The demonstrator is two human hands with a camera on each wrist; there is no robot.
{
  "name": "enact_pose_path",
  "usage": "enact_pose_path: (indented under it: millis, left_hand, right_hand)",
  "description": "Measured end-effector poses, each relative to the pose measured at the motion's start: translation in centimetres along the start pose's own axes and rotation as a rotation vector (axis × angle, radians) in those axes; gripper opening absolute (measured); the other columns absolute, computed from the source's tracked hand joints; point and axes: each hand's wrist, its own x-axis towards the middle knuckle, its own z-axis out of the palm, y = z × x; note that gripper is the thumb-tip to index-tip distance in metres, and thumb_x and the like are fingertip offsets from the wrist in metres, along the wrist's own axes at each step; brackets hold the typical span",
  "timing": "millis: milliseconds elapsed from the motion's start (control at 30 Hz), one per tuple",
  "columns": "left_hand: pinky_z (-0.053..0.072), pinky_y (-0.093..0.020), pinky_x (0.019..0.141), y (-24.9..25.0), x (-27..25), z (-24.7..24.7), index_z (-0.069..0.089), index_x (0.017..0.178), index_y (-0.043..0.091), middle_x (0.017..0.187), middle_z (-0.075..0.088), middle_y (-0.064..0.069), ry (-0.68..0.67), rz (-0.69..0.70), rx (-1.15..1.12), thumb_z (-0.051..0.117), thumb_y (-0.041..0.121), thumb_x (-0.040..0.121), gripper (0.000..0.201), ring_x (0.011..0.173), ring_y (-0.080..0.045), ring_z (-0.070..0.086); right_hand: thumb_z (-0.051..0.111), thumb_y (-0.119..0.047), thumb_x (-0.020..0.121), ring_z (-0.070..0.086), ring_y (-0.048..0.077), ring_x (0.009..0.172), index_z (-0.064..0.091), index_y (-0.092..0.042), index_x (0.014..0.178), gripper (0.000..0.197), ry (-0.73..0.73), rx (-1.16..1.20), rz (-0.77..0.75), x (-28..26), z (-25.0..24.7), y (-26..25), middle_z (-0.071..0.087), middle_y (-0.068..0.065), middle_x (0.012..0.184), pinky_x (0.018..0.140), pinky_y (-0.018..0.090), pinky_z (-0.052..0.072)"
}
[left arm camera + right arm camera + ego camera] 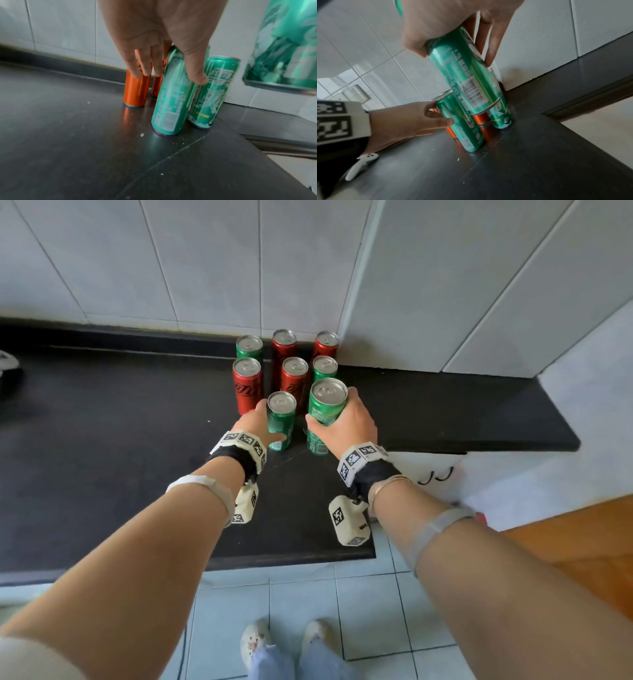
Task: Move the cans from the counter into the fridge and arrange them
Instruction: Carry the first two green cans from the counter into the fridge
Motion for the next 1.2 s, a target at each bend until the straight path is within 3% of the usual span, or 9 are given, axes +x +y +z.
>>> enact_pose_path:
  millis: [67, 167, 400, 533, 633, 833, 1000, 1200]
  left_hand:
    - [0.045, -0.042, 0.091, 0.5, 0.9, 0.9, 0.035, 0.133, 0.008, 0.126, 0.057, -0.018, 0.021, -0.065, -0.077, 0.075, 0.033, 0.075, 0.075, 0.116, -0.037, 0.054]
    - [0.044, -0.040, 0.092, 0.8, 1.8, 2.0, 0.039, 0.128, 0.007, 0.125, 0.057, -0.017, 0.053, -0.120, -0.211, 0.077, 0.032, 0.073, 0.071, 0.117, -0.036, 0.054]
    - [0.045, -0.035, 0.092, 1.4, 1.2, 1.1, 0.050, 0.119, 0.010, 0.117, 0.063, -0.009, 0.140, 0.016, -0.264, 0.080, 0.029, 0.067, 0.062, 0.112, -0.029, 0.057]
    - [0.045, -0.042, 0.099, 3.4, 0.0, -1.5, 0.047, 0.123, 0.014, 0.122, 0.060, -0.006, 0.173, 0.138, -0.319, 0.081, 0.033, 0.063, 0.072, 0.116, -0.026, 0.055]
    - [0.045, -0.044, 0.101, 5.3, -0.9, -3.6, 0.044, 0.128, 0.020, 0.124, 0.059, -0.005, 0.142, 0.248, -0.294, 0.081, 0.037, 0.060, 0.079, 0.117, -0.024, 0.055]
    - [0.041, -0.036, 0.105, 10.4, -3.2, -5.2, 0.035, 0.138, 0.016, 0.129, 0.058, -0.005, 0.043, 0.436, -0.244, 0.080, 0.030, 0.067, 0.085, 0.122, -0.022, 0.052]
    - [0.039, -0.039, 0.108, 14.9, -5.3, -2.4, 0.028, 0.144, 0.013, 0.134, 0.054, -0.005, -0.081, 0.519, -0.216, 0.080, 0.033, 0.067, 0.095, 0.126, -0.021, 0.049]
    - [0.043, -0.035, 0.103, 21.5, -9.3, 3.3, 0.042, 0.131, 0.018, 0.122, 0.061, -0.002, -0.211, 0.648, -0.256, 0.081, 0.021, 0.067, 0.075, 0.115, -0.019, 0.057]
  right_hand:
    - [0.075, -0.050, 0.067, 0.061, 0.022, 0.099, 0.046, -0.019, 0.102, 0.055, -0.005, -0.001, 0.006, 0.5, 0.1, 1.1, 0.061, -0.003, 0.102, 0.073, 0.029, 0.042]
    - [0.075, -0.050, 0.066, 0.061, 0.021, 0.099, 0.046, -0.019, 0.102, 0.055, -0.006, -0.004, -0.001, 1.0, 0.5, 2.2, 0.062, -0.003, 0.101, 0.072, 0.028, 0.042]
    - [0.075, -0.050, 0.066, 0.061, 0.020, 0.099, 0.047, -0.019, 0.104, 0.056, 0.004, 0.000, 0.029, 1.1, 0.3, 2.9, 0.061, -0.003, 0.103, 0.074, 0.030, 0.045]
    - [0.074, -0.050, 0.067, 0.060, 0.021, 0.101, 0.046, -0.019, 0.105, 0.056, 0.038, 0.017, 0.047, 0.7, -1.4, 2.5, 0.061, -0.003, 0.105, 0.078, 0.033, 0.046]
    - [0.074, -0.049, 0.067, 0.060, 0.022, 0.100, 0.046, -0.020, 0.103, 0.054, 0.101, 0.041, 0.067, 0.4, -3.5, 2.3, 0.061, -0.003, 0.104, 0.077, 0.032, 0.044]
    - [0.074, -0.051, 0.066, 0.059, 0.024, 0.104, 0.046, -0.019, 0.107, 0.059, 0.255, 0.043, 0.141, -0.9, -8.6, 3.2, 0.061, -0.001, 0.106, 0.084, 0.037, 0.047]
    - [0.074, -0.053, 0.065, 0.060, 0.023, 0.102, 0.045, -0.019, 0.107, 0.061, 0.369, 0.034, 0.247, -3.0, -12.5, 6.8, 0.061, 0.000, 0.106, 0.087, 0.039, 0.050]
    - [0.075, -0.049, 0.067, 0.060, 0.020, 0.100, 0.044, -0.022, 0.109, 0.059, 0.478, 0.057, 0.393, -7.8, -17.3, 12.8, 0.061, -0.002, 0.108, 0.086, 0.032, 0.046]
